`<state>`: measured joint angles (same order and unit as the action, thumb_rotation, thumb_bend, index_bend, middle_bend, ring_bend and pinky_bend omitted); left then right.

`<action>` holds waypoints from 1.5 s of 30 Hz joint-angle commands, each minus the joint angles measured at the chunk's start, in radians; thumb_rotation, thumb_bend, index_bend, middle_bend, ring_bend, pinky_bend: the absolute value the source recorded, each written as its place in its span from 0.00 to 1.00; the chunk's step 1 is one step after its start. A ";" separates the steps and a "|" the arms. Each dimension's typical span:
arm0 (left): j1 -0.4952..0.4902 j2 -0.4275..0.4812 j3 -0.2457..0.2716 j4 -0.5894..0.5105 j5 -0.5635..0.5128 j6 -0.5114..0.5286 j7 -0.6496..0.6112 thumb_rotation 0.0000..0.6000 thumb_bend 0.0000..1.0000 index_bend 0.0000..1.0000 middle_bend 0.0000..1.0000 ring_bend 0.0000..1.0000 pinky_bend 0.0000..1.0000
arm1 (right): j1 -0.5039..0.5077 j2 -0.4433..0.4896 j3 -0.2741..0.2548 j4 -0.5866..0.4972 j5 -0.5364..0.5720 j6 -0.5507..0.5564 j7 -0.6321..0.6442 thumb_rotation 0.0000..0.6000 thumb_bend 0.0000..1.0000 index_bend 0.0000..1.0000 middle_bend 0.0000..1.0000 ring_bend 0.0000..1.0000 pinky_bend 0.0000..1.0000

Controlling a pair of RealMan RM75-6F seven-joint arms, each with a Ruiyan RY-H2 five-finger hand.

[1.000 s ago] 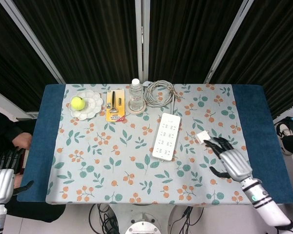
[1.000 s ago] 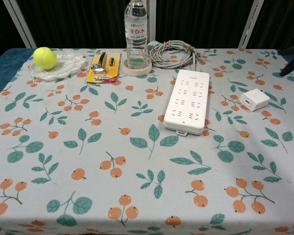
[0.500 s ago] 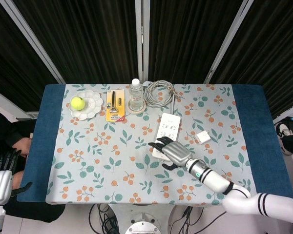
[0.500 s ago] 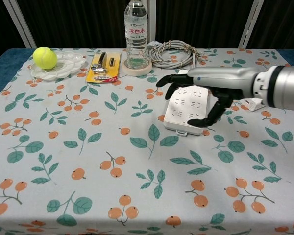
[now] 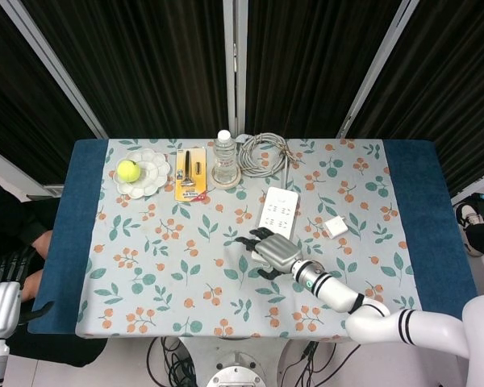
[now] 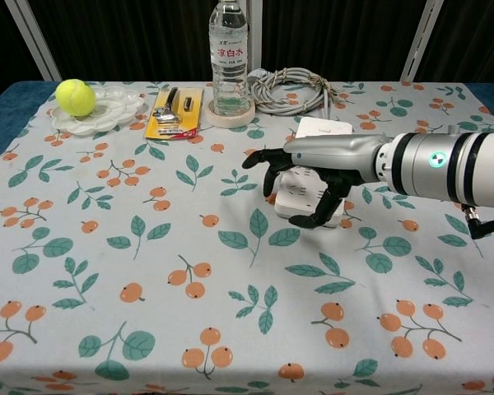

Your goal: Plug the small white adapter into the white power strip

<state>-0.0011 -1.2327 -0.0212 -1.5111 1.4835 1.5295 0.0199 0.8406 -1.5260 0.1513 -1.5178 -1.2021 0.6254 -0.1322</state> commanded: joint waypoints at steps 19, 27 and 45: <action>0.005 -0.012 0.002 0.013 0.018 0.021 -0.010 1.00 0.08 0.07 0.00 0.00 0.00 | -0.141 0.139 -0.077 -0.100 -0.148 0.268 0.069 1.00 0.28 0.06 0.22 0.00 0.00; 0.010 -0.012 0.004 0.015 0.012 0.020 -0.015 1.00 0.08 0.07 0.00 0.00 0.00 | -0.251 0.144 -0.089 0.047 -0.187 0.442 0.113 1.00 0.11 0.19 0.25 0.01 0.00; 0.017 -0.008 0.007 -0.007 0.011 0.024 0.003 1.00 0.08 0.07 0.00 0.00 0.00 | -0.271 -0.114 -0.070 0.555 -0.203 0.476 0.218 1.00 0.04 0.48 0.36 0.09 0.00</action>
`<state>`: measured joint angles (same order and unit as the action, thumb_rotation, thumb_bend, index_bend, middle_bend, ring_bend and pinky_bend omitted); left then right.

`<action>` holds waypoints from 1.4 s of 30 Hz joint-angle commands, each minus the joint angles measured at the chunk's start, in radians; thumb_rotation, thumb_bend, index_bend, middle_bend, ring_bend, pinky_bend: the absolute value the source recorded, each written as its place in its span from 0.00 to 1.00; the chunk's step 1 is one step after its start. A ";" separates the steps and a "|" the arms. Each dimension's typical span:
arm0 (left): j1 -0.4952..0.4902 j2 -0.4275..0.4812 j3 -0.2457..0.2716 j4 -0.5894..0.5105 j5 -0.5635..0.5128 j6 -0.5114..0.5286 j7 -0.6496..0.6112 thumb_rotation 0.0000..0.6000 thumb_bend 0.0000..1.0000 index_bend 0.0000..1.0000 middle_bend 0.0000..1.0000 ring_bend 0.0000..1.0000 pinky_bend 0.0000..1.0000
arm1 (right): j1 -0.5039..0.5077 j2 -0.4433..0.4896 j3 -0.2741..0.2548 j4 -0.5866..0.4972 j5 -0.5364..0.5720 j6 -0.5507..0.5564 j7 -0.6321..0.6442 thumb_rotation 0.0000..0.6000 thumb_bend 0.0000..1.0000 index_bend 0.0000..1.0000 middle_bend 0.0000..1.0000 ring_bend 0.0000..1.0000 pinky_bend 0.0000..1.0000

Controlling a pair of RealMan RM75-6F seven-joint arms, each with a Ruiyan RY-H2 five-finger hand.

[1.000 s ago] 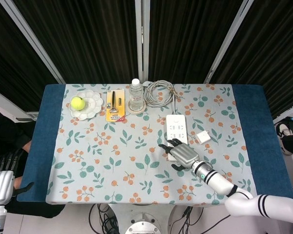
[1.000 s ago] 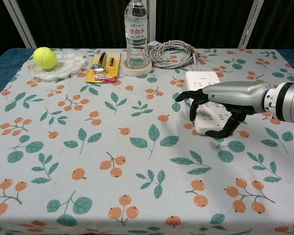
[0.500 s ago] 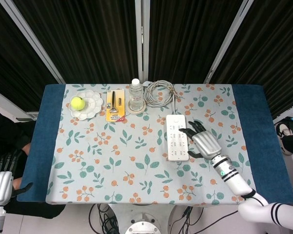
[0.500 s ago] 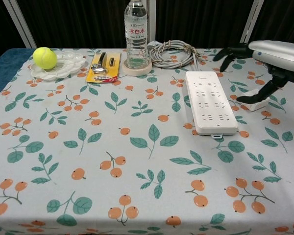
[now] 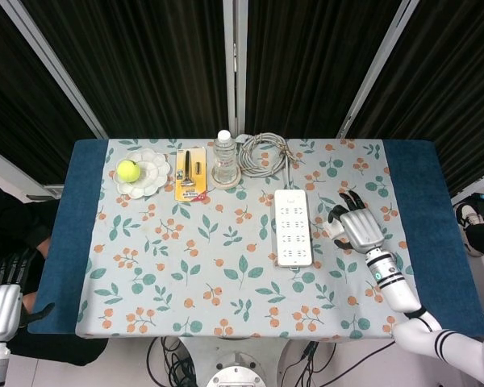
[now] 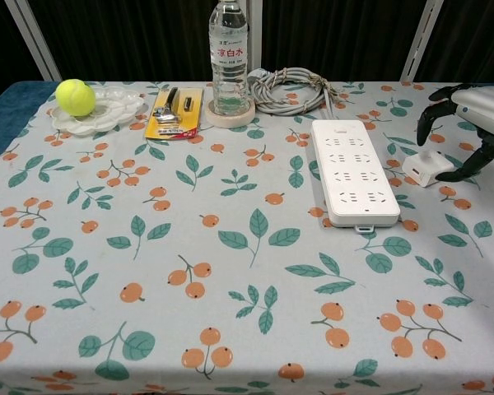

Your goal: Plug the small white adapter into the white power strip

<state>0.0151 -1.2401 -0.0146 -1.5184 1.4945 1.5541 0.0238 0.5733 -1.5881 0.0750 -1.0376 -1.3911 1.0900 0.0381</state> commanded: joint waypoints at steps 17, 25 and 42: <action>0.001 -0.004 0.002 0.005 0.003 -0.003 -0.008 1.00 0.08 0.07 0.00 0.00 0.00 | -0.014 -0.091 -0.003 0.186 -0.038 -0.013 0.092 1.00 0.04 0.43 0.33 0.09 0.00; 0.004 -0.007 0.002 0.007 0.003 0.000 -0.011 1.00 0.08 0.07 0.00 0.00 0.00 | -0.011 -0.109 -0.005 0.229 -0.052 -0.019 0.106 1.00 0.04 0.43 0.34 0.09 0.00; 0.005 -0.007 0.000 0.009 0.001 -0.001 -0.018 1.00 0.08 0.07 0.00 0.00 0.00 | 0.030 -0.151 0.010 0.296 -0.066 -0.057 0.132 1.00 0.23 0.47 0.36 0.11 0.00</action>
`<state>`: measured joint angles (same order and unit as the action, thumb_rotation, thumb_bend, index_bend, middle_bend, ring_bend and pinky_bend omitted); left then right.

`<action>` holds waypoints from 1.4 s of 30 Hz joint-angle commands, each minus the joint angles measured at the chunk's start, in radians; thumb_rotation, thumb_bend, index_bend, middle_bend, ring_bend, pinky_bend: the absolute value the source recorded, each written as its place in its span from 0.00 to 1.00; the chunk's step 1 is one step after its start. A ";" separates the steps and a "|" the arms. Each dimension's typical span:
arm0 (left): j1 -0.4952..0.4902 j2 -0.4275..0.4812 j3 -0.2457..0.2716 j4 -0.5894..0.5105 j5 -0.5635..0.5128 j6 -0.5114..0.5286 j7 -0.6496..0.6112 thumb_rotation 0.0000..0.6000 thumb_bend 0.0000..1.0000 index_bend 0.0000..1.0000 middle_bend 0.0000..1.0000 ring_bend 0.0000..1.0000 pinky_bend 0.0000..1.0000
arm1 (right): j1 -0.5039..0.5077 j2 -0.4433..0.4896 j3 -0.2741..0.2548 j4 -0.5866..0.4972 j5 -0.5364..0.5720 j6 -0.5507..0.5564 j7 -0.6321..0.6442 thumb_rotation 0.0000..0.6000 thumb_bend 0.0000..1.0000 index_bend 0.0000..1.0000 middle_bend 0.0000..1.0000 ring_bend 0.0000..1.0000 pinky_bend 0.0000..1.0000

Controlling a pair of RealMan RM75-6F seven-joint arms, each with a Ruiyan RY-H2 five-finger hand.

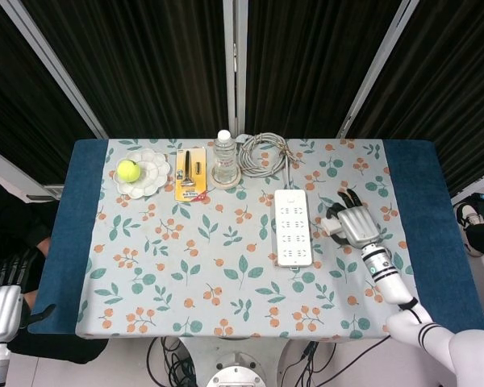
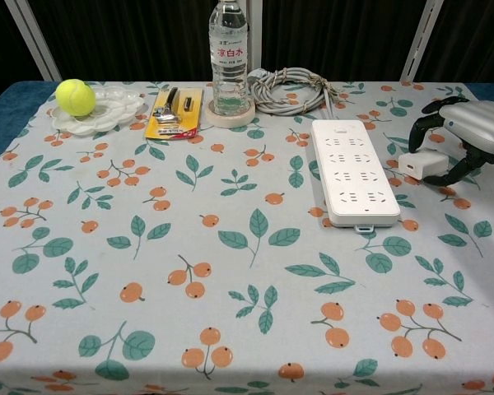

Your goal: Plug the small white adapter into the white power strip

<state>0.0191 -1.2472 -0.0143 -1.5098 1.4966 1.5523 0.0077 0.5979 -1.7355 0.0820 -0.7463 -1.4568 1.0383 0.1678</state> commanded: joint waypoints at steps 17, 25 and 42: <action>0.002 -0.007 -0.001 0.018 -0.005 -0.004 -0.020 1.00 0.08 0.07 0.00 0.00 0.00 | 0.063 0.173 0.043 -0.233 0.088 -0.202 -0.036 1.00 0.61 0.50 0.38 0.13 0.00; 0.002 -0.008 -0.003 0.022 -0.007 -0.006 -0.024 1.00 0.08 0.07 0.00 0.00 0.00 | 0.067 0.341 0.062 -0.460 0.191 -0.339 -0.004 1.00 0.66 0.50 0.38 0.14 0.00; 0.007 0.002 -0.001 -0.004 -0.008 0.000 -0.002 1.00 0.08 0.07 0.00 0.00 0.00 | 0.136 0.314 0.072 -0.446 0.344 -0.391 -0.194 1.00 0.63 0.45 0.37 0.14 0.00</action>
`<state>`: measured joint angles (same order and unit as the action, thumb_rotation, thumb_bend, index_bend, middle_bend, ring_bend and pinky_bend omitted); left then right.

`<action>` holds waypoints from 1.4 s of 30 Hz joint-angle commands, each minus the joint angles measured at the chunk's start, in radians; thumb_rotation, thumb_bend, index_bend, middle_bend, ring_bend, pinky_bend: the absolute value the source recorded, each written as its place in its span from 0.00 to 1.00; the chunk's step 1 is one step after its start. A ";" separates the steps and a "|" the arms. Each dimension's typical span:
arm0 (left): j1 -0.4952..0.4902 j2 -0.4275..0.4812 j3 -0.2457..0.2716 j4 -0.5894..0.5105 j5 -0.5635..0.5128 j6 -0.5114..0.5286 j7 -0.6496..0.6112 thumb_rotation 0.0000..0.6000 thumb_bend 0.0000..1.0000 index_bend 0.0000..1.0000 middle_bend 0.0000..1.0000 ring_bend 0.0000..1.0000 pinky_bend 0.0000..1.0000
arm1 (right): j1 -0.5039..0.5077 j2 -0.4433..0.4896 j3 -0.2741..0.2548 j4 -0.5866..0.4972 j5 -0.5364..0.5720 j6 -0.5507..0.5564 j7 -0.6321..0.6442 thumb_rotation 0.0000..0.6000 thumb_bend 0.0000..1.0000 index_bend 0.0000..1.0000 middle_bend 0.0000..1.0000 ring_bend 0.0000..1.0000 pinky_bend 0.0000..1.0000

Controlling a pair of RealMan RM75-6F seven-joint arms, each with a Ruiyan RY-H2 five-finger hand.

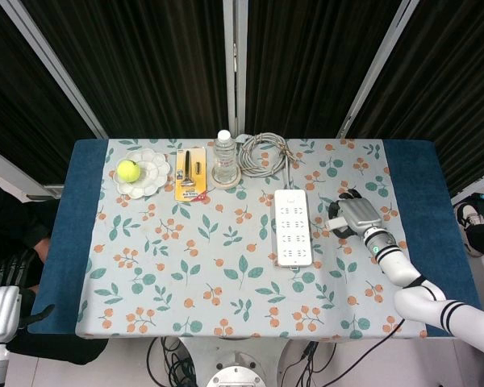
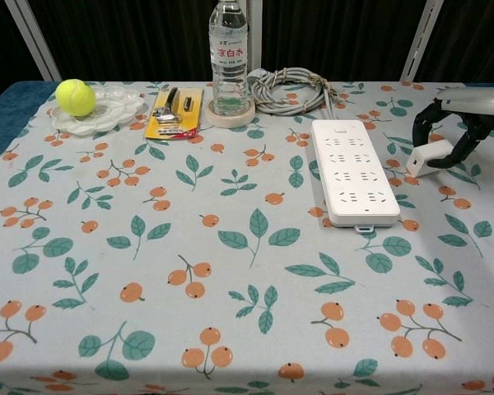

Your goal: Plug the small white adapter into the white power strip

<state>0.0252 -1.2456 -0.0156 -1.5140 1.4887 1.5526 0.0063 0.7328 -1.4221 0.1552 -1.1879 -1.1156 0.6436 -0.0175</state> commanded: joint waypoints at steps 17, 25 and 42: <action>0.000 -0.011 0.000 0.022 0.000 -0.003 -0.025 1.00 0.08 0.07 0.00 0.00 0.00 | 0.025 0.010 -0.059 -0.068 0.029 0.101 -0.330 1.00 0.29 0.37 0.34 0.12 0.00; 0.008 -0.017 0.005 0.037 0.000 0.002 -0.045 1.00 0.08 0.07 0.00 0.00 0.00 | 0.052 0.008 -0.084 -0.095 0.061 0.104 -0.465 1.00 0.25 0.37 0.35 0.12 0.00; 0.017 -0.030 0.008 0.060 0.004 0.009 -0.070 1.00 0.08 0.07 0.00 0.00 0.00 | 0.020 -0.010 -0.061 -0.106 0.062 0.191 -0.416 1.00 0.24 0.64 0.50 0.23 0.00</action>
<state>0.0426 -1.2753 -0.0080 -1.4545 1.4929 1.5614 -0.0636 0.7630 -1.4376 0.0840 -1.2820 -1.0455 0.8215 -0.4630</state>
